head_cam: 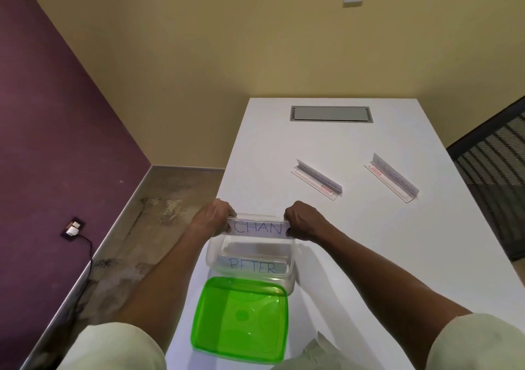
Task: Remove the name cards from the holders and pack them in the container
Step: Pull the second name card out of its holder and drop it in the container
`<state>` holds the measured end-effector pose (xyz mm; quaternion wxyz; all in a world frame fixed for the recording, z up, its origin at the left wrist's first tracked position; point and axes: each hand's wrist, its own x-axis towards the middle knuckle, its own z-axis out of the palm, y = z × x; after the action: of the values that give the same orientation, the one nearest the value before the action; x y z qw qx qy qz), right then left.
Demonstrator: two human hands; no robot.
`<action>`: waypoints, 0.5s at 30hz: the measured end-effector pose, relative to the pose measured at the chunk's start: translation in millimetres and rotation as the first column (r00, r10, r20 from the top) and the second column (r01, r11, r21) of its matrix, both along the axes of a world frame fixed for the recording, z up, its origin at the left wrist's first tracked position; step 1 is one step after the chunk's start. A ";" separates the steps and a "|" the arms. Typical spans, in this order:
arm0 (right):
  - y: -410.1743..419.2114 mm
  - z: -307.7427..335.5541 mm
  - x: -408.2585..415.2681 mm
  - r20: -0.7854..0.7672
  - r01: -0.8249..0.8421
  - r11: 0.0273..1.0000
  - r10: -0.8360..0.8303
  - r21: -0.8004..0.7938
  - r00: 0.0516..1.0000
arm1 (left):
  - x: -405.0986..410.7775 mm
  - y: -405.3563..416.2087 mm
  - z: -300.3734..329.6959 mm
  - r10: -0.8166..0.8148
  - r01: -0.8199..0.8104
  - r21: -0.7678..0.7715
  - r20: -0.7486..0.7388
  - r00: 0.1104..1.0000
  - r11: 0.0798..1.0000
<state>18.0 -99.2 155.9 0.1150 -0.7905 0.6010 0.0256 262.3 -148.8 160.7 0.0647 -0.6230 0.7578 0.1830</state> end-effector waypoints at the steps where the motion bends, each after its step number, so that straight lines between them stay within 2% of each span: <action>1: -1.1 -2.6 2.5 -0.001 -0.004 1.000 0.004 0.004 1.000 | 1.7 -1.3 -3.1 -0.007 0.007 0.002 0.005 1.000 1.000; 15: -21.4 -47.0 19.9 -0.164 -0.213 0.976 0.218 0.050 0.962 | 8.1 -16.1 -42.3 -0.124 0.119 0.042 0.120 0.985 0.992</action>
<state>37.9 -120.6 108.9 0.0731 -0.8443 0.5184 0.1144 270.5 -164.9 118.4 0.1327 -0.5844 0.7857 0.1532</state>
